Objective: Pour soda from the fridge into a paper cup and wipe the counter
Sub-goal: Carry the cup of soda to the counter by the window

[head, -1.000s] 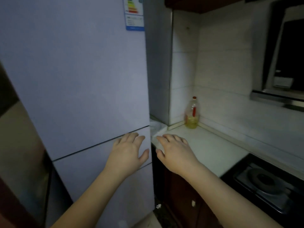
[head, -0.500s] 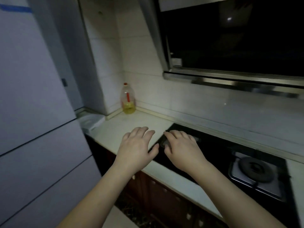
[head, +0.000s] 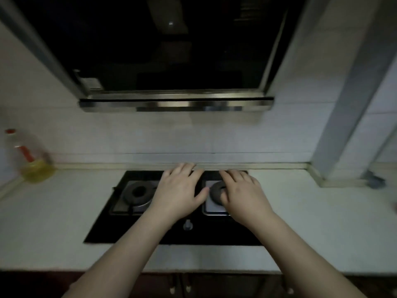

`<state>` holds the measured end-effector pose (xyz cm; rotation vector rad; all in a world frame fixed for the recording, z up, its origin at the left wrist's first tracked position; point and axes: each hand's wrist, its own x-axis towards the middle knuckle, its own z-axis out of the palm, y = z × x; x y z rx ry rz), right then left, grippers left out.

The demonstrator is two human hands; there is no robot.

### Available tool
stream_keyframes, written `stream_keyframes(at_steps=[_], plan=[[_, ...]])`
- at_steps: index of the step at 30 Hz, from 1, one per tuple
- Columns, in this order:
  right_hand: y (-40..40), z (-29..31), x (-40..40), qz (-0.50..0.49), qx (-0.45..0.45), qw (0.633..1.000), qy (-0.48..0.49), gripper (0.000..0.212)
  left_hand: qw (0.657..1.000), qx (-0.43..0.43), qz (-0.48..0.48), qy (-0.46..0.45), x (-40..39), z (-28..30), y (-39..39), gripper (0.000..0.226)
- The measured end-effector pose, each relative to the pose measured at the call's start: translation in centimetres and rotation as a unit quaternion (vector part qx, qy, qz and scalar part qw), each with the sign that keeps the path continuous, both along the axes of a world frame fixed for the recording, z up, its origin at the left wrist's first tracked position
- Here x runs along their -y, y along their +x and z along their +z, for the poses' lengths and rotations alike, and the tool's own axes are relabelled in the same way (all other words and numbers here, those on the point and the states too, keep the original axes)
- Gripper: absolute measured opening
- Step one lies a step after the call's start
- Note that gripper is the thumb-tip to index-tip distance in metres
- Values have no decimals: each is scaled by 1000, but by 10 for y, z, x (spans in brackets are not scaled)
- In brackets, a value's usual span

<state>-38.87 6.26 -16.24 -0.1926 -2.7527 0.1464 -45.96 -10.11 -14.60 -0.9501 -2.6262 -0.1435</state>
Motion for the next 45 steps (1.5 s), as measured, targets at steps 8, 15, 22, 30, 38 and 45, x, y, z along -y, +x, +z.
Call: stream_keyframes(at_steps=[8, 15, 22, 30, 38, 45], plan=[[49, -6, -86, -183, 5, 983, 29, 51, 985, 10, -174, -2, -124, -12, 1, 61], [119, -13, -142, -325, 18, 945, 31, 50, 949, 15, -314, 14, -219, -16, 38, 56], [196, -24, -205, -420, 26, 907, 26, 53, 914, 19, -406, -19, -310, -18, 104, 71], [274, -30, -298, -446, 23, 895, 16, 53, 898, 19, -438, -28, -420, -17, 176, 57], [325, -40, -378, -401, 22, 915, -44, 53, 902, 16, -429, -41, -504, -19, 226, 55], [331, -61, -436, -405, 18, 913, -48, 54, 908, 33, -416, -36, -559, -41, 234, 55]])
